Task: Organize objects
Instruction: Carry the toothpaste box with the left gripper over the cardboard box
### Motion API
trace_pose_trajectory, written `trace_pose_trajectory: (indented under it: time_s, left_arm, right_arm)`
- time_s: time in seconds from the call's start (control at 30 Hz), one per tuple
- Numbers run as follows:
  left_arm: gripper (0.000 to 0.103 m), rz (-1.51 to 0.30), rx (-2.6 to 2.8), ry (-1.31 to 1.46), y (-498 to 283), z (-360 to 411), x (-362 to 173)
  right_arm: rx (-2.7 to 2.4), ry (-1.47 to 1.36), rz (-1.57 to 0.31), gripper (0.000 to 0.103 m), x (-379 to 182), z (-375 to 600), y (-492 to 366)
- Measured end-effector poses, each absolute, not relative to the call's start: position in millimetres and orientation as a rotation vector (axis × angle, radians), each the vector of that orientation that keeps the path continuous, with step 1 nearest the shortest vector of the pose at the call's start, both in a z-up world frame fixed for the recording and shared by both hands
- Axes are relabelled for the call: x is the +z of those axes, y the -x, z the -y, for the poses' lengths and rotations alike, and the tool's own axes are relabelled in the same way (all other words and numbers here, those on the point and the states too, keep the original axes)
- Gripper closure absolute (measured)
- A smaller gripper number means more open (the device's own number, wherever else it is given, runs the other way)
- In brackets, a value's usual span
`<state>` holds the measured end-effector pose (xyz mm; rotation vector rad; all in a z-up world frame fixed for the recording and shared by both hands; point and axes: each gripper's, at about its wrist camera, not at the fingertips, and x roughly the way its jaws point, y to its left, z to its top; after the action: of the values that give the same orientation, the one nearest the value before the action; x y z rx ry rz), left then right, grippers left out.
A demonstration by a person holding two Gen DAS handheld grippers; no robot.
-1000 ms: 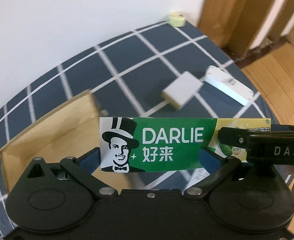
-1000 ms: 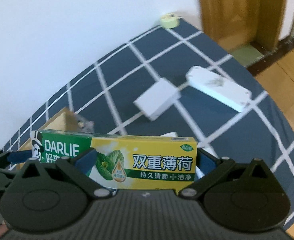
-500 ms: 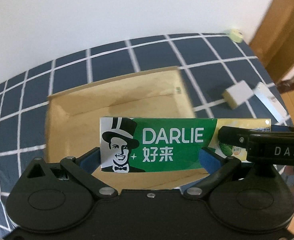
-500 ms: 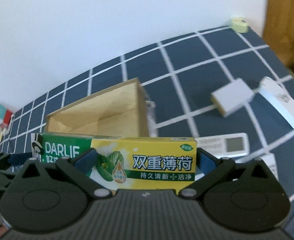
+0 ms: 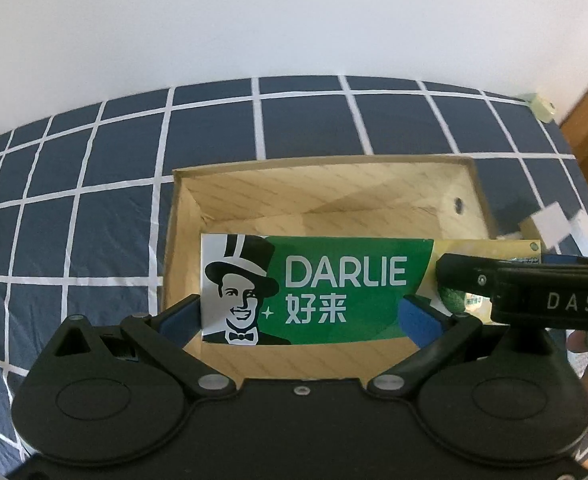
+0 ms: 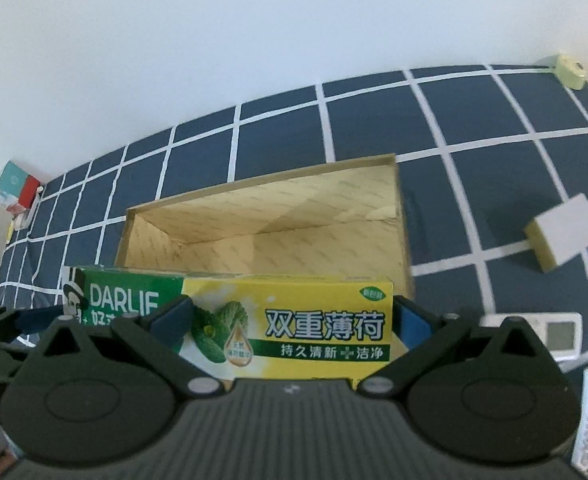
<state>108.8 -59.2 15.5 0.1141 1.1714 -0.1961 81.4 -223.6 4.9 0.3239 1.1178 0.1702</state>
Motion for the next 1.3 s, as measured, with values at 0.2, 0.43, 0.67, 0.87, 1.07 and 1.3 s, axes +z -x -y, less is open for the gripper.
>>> trace_pose_trajectory:
  time_s: [0.2, 0.43, 0.67, 0.87, 1.07, 1.3]
  left_arm:
    - [0.001, -1.188, -0.187, -0.122, -138, 52, -4]
    - [0.001, -1.225, -0.185, -0.132, -161, 46, -30]
    - [0.0, -1.261, -0.23, -0.132, -178, 39, -45]
    - [0.0, -1.277, -0.215, -0.121, -189, 35, -55]
    - [0.0, -1.288, -0.195, -0.116, -200, 35, -64]
    - [0.0, -1.31, -0.175, -0.145, -210, 39, -76]
  right_arm:
    - [0.168, -0.311, -1.154, 0.0, -16, 210, -115]
    - [0.151, -0.27, -1.211, 0.0, -40, 199, -143]
    - [0.142, -0.253, -1.237, 0.0, -55, 192, -160]
    - [0.155, -0.232, -1.247, 0.0, -63, 186, -173]
    - [0.164, -0.218, -1.266, 0.0, -72, 182, -188]
    - [0.156, -0.206, -1.29, 0.0, -86, 179, -198]
